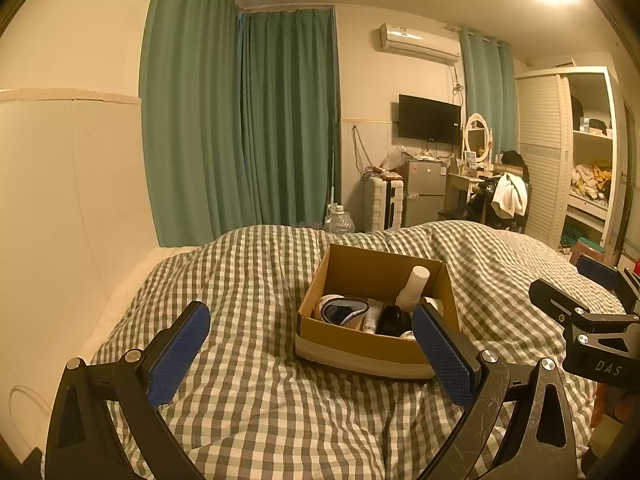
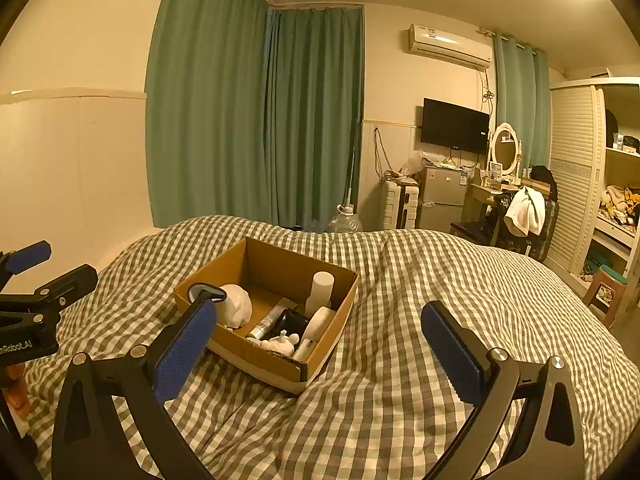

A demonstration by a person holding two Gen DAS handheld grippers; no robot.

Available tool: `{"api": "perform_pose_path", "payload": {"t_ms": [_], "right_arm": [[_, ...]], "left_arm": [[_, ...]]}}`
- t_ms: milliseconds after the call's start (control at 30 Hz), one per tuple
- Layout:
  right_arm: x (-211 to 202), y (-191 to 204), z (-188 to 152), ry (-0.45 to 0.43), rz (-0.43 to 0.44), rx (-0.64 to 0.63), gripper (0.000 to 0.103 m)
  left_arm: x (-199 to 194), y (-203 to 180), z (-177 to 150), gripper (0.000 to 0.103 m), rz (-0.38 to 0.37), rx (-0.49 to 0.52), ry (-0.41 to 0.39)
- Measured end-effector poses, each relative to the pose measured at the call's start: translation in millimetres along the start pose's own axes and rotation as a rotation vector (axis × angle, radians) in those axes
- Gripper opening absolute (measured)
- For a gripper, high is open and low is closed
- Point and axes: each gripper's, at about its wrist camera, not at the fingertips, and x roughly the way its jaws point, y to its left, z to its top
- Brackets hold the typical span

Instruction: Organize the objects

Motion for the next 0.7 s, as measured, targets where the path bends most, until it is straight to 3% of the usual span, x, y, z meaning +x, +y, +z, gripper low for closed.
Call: {"api": "perform_pose_path", "payload": {"t_ms": [700], "right_arm": [[-1.4, 0.6, -0.2, 0.008, 0.000, -0.009, 0.103]], "left_arm": [[1.9, -0.7, -0.7, 0.103, -0.005, -0.002, 0.009]]}}
